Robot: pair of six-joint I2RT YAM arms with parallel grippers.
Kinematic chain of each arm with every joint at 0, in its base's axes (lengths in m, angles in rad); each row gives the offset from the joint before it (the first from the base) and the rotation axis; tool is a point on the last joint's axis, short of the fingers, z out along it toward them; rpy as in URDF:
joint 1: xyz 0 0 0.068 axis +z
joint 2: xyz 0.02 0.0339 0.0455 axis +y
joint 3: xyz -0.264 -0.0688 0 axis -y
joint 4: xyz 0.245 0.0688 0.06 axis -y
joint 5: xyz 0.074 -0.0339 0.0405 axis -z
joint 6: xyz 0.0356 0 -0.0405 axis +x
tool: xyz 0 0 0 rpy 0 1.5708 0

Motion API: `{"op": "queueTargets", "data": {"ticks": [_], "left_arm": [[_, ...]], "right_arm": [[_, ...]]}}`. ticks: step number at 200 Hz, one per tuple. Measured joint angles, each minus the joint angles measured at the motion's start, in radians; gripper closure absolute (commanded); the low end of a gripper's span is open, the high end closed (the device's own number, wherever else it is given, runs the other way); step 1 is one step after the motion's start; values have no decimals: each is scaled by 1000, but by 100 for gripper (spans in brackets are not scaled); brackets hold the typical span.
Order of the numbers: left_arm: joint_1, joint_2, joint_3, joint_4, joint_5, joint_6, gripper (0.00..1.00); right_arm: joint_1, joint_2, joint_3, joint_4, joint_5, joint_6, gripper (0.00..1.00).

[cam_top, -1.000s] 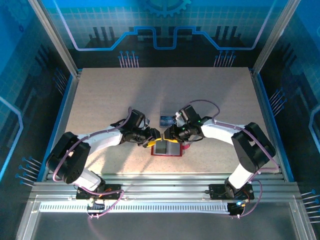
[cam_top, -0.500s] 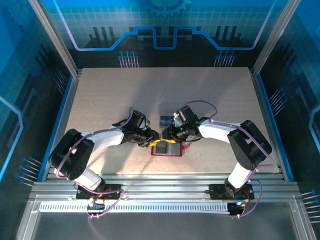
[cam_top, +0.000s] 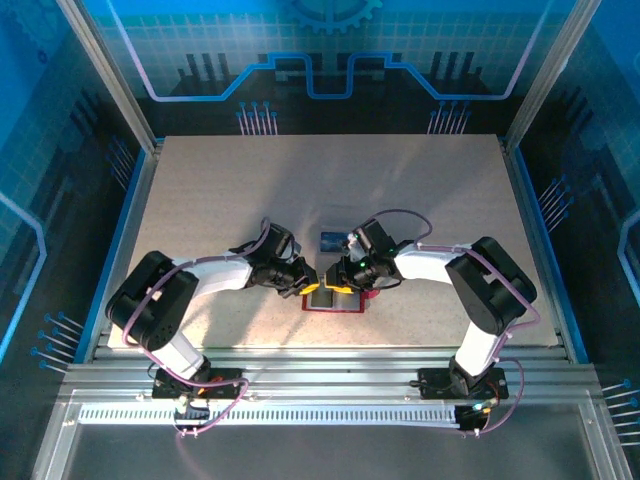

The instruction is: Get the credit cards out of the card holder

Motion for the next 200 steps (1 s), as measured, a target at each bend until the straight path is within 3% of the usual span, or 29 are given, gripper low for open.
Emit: {"op": "queueTargets", "data": {"ticks": [54, 200], "left_arm": [[0, 7, -1, -1, 0, 5, 94], [0, 36, -1, 0, 3, 8, 96]], "right_arm": [[2, 10, -1, 22, -7, 8, 66], [6, 15, -2, 5, -6, -13, 65]]}}
